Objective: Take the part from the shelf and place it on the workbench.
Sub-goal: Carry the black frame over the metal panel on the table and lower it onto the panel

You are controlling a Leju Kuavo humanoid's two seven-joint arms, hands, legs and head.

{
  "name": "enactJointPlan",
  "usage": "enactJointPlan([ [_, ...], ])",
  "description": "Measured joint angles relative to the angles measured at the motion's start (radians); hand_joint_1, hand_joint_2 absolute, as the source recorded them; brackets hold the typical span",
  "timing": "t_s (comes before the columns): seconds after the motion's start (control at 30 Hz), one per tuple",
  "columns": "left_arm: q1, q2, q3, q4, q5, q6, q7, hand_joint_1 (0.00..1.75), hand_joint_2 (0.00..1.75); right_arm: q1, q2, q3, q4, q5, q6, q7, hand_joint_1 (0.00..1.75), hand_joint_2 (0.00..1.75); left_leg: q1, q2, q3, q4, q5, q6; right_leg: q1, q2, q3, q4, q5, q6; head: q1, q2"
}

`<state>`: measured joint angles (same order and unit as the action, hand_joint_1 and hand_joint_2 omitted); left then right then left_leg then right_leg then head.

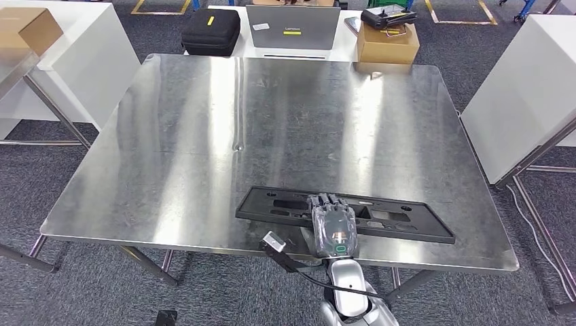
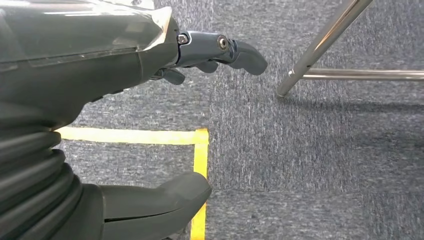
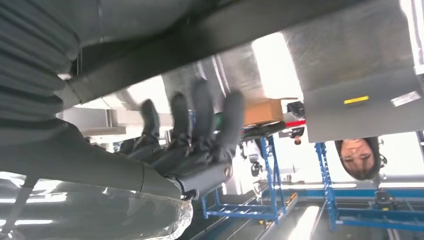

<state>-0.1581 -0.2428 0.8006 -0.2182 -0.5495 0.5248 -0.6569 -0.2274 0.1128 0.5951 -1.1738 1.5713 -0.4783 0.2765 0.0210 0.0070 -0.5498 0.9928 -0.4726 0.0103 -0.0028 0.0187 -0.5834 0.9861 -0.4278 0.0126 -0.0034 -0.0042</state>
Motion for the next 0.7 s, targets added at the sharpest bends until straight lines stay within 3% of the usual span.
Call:
enactJointPlan([
  [0.03, 0.0, 0.0, 0.0, 0.0, -0.001, 0.001, -0.003, 0.0, 0.0, 0.002, -0.003, 0.001, -0.006, 0.0, 0.001, 0.004, 0.0, 0.0, 0.0, 0.0, 0.0, 0.0, 0.0, 0.0, 0.0, 0.0, 0.0, 0.0, 0.0, 0.0, 0.0, 0.0],
  [0.7, -0.015, -0.001, -0.001, 0.0, -0.006, -0.029, 0.032, 0.0, 0.0, 0.022, -0.028, 0.006, -0.057, 0.0, 0.034, 0.022, 0.0, 0.0, 0.0, 0.0, -0.002, 0.0, 0.0, 0.0, 0.0, 0.0, -0.002, 0.0, 0.0, 0.0, 0.0, 0.0],
])
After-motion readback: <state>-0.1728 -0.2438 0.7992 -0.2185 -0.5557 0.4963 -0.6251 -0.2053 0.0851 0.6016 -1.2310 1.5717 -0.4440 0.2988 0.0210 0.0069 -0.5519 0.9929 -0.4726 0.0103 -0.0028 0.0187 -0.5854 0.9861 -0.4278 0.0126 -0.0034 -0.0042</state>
